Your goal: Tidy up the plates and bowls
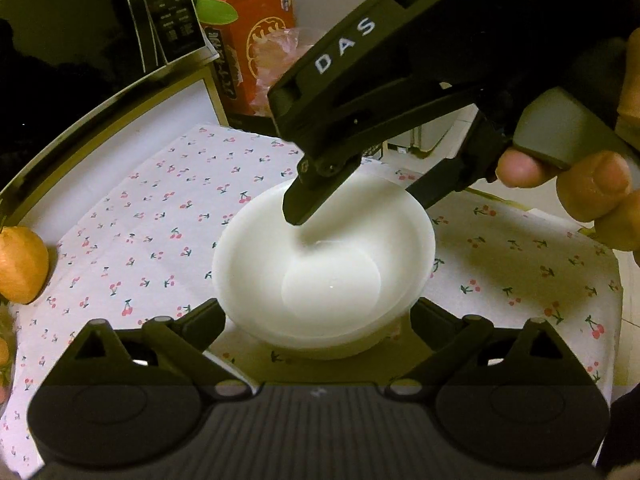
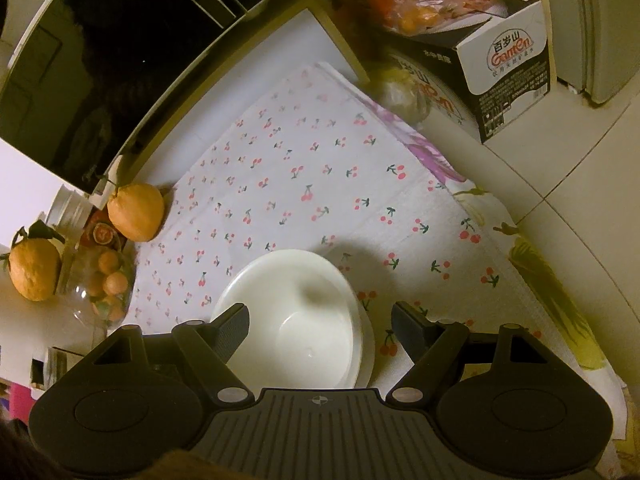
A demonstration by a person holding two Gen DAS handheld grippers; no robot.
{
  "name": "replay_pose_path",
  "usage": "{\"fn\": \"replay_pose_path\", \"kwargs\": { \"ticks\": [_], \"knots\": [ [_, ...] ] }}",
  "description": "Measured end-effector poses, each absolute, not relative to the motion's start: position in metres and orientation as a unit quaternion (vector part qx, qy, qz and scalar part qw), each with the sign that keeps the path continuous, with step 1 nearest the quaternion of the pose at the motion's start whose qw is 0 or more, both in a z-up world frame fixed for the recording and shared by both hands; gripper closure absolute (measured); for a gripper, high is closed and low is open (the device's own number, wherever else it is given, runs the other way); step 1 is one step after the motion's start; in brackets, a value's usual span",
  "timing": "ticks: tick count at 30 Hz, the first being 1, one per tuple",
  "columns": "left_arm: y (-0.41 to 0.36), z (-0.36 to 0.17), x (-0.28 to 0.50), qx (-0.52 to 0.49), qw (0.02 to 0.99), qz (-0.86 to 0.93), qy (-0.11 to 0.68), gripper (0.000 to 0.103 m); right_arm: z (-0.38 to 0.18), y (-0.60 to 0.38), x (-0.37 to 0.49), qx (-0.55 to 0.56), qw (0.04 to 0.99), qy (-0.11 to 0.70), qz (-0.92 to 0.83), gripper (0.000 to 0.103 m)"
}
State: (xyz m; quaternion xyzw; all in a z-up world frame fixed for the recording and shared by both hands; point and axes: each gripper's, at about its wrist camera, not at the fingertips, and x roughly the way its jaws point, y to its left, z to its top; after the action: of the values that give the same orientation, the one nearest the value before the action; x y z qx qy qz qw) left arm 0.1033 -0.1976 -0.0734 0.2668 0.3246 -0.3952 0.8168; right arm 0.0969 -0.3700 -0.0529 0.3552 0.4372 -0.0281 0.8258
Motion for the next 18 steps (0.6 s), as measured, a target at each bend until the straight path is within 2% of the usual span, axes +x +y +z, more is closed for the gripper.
{"fn": "replay_pose_path", "kwargs": {
  "ticks": [1,3,9,12,18],
  "knots": [
    [-0.1975,-0.0735,0.1030,0.267,0.816,-0.397,0.325,0.006,-0.0532,-0.3692,0.0973,0.353,0.826,0.439,-0.027,0.034],
    [-0.1968,-0.0734,0.1027,0.267,0.817,-0.397,0.322,0.007,-0.0538,-0.3673,0.0981,0.349,0.826,0.442,-0.024,0.046],
    [-0.1954,-0.0734,0.1022,0.260,0.818,-0.399,0.320,0.008,-0.0551,-0.3669,0.0973,0.327,0.832,0.446,-0.038,0.065],
    [-0.1959,-0.0731,0.1037,0.257,0.820,-0.399,0.321,0.008,-0.0548,-0.3679,0.0968,0.323,0.834,0.445,-0.040,0.070],
    [-0.1946,-0.0702,0.1027,0.250,0.824,-0.401,0.314,0.009,-0.0512,-0.3647,0.0947,0.306,0.844,0.438,-0.040,0.071]
  ]
}}
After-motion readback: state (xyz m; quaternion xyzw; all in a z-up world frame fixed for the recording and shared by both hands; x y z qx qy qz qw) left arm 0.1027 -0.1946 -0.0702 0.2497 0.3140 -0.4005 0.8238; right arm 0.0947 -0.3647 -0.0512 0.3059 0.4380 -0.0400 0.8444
